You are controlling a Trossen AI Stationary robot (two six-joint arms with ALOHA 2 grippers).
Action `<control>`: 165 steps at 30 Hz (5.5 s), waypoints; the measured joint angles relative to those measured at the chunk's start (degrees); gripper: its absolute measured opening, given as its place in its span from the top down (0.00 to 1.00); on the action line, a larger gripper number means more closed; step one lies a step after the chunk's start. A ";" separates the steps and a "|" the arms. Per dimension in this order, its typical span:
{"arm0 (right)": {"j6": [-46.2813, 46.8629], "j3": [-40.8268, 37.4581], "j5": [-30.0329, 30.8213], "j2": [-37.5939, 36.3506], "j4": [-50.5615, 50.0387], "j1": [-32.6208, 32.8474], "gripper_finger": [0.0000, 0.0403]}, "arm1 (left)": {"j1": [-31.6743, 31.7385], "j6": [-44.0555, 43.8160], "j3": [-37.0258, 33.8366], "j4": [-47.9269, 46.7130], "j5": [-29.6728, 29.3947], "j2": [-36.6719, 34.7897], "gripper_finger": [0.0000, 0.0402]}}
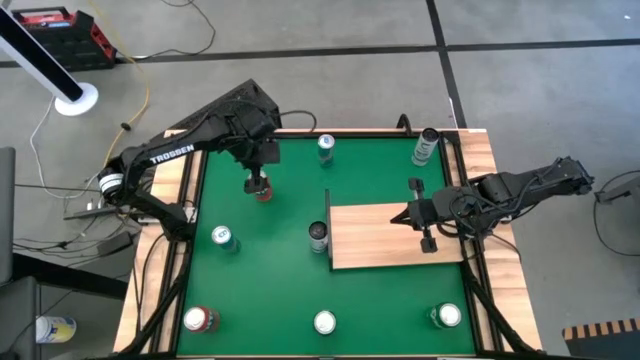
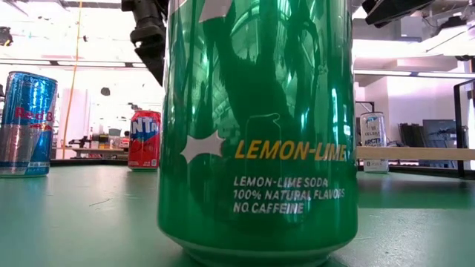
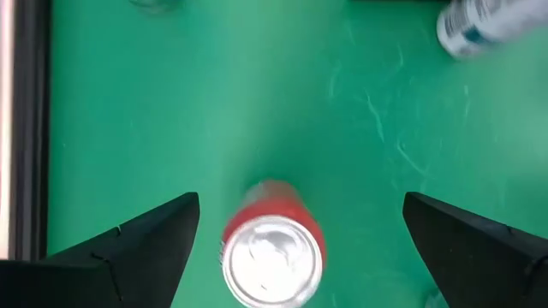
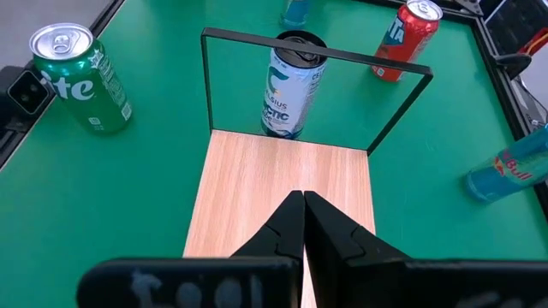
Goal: Place canned beverage on shelf
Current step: Put the top orange soda can on the shelf
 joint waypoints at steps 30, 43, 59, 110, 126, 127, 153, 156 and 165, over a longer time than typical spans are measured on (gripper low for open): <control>-1.74 0.00 0.00 0.00 -0.02 0.01 0.92 | -0.30 -2.33 -8.22 -0.86 -7.68 0.02 0.02; -2.78 0.00 0.01 0.00 -0.02 0.00 0.92 | 0.13 -0.80 -8.52 4.41 -7.74 0.02 0.04; -3.23 0.00 0.00 0.00 -0.96 0.00 0.92 | -0.83 -5.55 -14.93 6.60 -7.18 0.00 0.04; -3.19 0.00 0.01 0.00 -0.85 0.01 0.92 | -8.38 -20.23 20.83 -3.11 -15.29 3.37 0.27; -2.75 0.02 0.01 -0.09 -1.79 0.07 0.92 | -15.44 -18.23 56.15 -6.79 -15.98 29.01 0.28; -2.74 0.02 0.02 -0.09 -2.36 0.07 0.92 | -15.51 -18.24 55.77 -7.07 -15.35 29.47 0.28; -2.57 0.02 0.02 -0.04 -4.41 0.11 0.92 | -24.24 -21.10 55.69 -0.85 -6.54 44.05 0.28; -2.58 0.02 0.02 -0.02 -4.37 0.11 0.92 | -24.04 -21.61 55.69 -1.78 -6.65 44.15 0.28; -2.75 0.02 0.04 -0.04 -4.33 0.11 0.92 | -23.62 -21.07 55.69 -4.11 -6.59 44.15 0.28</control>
